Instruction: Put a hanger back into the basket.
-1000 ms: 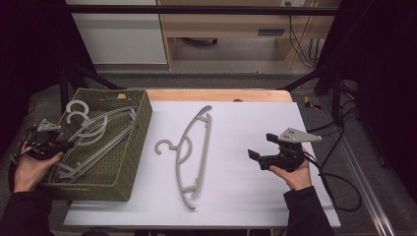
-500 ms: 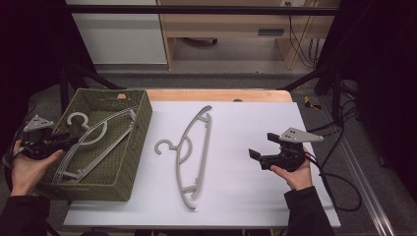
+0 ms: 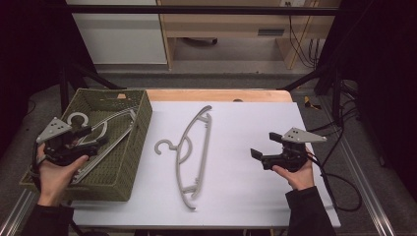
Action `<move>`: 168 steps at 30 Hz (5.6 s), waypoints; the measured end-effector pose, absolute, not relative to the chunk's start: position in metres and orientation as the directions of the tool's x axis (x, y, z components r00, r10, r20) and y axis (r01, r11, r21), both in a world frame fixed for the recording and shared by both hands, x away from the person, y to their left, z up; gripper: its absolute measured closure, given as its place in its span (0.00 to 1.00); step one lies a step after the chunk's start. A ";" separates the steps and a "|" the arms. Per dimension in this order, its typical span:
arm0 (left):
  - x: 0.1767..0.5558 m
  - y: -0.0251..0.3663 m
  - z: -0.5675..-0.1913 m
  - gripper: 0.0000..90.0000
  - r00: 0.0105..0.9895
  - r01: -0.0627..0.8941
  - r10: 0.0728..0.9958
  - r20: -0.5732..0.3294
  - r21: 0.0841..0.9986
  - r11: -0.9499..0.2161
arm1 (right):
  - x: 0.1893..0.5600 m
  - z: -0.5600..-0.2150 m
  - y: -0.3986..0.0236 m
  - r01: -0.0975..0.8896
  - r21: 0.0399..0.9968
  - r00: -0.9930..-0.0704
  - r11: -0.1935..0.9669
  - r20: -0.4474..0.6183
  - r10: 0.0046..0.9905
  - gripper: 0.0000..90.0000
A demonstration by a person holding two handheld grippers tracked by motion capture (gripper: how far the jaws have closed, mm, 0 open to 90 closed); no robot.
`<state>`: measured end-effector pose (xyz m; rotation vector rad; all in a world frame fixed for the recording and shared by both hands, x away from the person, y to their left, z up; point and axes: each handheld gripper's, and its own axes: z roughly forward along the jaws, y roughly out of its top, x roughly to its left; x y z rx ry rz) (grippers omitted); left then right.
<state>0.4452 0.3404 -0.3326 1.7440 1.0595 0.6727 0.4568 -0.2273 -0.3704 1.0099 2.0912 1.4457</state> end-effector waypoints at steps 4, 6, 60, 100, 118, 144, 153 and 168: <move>0.440 0.316 -0.338 0.20 0.505 0.335 0.863 -0.016 0.925 -0.179 | 0.456 -0.370 -0.228 0.329 0.923 -0.659 0.198 0.074 0.749 0.08; 0.438 0.305 -0.342 0.17 0.519 0.331 0.854 -0.014 0.925 -0.186 | 0.455 -0.370 -0.228 0.325 0.925 -0.657 0.195 0.073 0.750 0.08; 0.452 0.157 -0.472 0.51 0.629 0.595 0.776 -0.040 0.667 -0.448 | 0.453 -0.374 -0.224 0.329 0.918 -0.669 0.221 0.062 0.740 0.08; 0.444 0.194 -0.455 0.84 0.616 0.664 0.787 -0.020 0.550 -0.506 | 0.450 -0.371 -0.228 0.320 0.924 -0.669 0.211 0.062 0.741 0.07; 0.446 0.183 -0.458 0.89 0.617 0.655 0.786 0.031 0.534 -0.535 | 0.450 -0.371 -0.227 0.323 0.922 -0.669 0.215 0.062 0.741 0.07; 0.434 0.182 -0.457 0.92 0.654 0.633 0.753 0.071 0.495 -0.596 | 0.449 -0.371 -0.228 0.323 0.922 -0.668 0.215 0.061 0.741 0.07; 0.425 0.181 -0.442 0.92 0.673 0.566 0.736 0.080 0.585 -0.581 | 0.449 -0.370 -0.229 0.323 0.923 -0.667 0.210 0.064 0.742 0.07; 0.419 0.200 -0.401 0.92 0.627 0.500 0.768 0.131 0.687 -0.526 | 0.446 -0.366 -0.235 0.312 0.930 -0.664 0.192 0.069 0.744 0.06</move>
